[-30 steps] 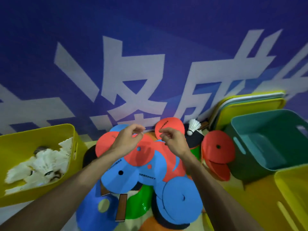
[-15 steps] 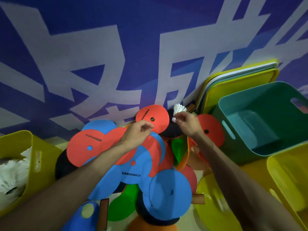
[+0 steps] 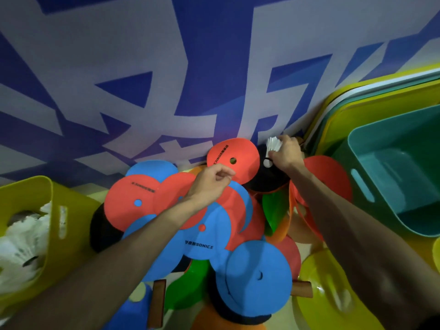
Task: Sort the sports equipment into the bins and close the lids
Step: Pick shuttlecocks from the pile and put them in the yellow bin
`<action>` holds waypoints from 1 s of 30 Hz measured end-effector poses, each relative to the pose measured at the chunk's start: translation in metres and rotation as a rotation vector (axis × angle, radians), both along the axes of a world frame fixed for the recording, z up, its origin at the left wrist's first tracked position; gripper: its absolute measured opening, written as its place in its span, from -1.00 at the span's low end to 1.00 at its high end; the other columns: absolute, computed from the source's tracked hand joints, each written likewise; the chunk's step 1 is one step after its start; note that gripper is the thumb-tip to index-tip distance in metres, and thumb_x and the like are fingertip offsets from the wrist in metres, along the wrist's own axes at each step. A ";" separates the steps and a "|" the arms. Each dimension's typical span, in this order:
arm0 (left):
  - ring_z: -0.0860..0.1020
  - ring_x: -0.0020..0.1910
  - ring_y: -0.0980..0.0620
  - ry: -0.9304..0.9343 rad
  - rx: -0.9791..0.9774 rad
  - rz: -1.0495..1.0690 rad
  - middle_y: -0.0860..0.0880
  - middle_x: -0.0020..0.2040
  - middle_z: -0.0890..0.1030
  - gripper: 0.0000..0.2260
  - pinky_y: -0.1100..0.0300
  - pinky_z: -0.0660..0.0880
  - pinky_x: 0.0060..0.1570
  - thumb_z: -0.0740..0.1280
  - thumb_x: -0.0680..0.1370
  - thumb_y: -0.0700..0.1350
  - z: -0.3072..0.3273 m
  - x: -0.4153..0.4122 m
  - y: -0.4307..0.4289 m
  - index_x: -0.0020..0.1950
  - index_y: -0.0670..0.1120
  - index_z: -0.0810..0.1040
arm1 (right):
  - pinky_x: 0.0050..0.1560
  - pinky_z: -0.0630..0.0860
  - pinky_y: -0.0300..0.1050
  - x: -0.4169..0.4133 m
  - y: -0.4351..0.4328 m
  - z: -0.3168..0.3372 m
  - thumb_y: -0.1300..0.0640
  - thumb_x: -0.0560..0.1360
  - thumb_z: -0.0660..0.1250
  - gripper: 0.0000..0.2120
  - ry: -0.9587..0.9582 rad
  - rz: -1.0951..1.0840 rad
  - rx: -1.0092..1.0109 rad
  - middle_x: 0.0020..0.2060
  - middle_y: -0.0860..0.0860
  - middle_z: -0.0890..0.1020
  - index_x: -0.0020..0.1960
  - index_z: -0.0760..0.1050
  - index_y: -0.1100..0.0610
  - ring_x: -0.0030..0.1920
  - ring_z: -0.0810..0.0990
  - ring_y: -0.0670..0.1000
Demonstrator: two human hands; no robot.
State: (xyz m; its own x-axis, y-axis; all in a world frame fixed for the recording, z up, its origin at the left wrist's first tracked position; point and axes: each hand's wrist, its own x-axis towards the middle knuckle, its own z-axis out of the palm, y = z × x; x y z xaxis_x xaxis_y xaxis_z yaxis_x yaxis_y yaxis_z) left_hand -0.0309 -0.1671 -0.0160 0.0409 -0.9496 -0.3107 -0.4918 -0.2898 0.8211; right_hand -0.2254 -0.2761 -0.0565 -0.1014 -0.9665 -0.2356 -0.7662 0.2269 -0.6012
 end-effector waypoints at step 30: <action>0.60 -0.04 0.04 0.090 -0.311 0.559 0.00 -0.09 0.64 -0.78 0.16 0.49 0.07 0.31 0.52 -0.28 0.113 0.194 0.190 -0.15 0.06 0.58 | -0.06 0.46 -0.18 0.195 0.179 0.143 0.16 0.51 0.31 -0.84 -0.212 0.604 -0.248 -0.05 0.04 0.63 0.04 0.58 0.21 -0.09 0.59 0.00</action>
State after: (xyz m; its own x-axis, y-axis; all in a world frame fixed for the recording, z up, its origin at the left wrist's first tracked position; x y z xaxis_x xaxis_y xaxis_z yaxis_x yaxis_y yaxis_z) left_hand 0.1635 0.0224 0.0971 0.5419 -0.8390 -0.0496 -0.2613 -0.2243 0.9388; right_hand -0.0301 -0.0967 0.0865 0.4962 -0.8671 0.0451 -0.5754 -0.3672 -0.7308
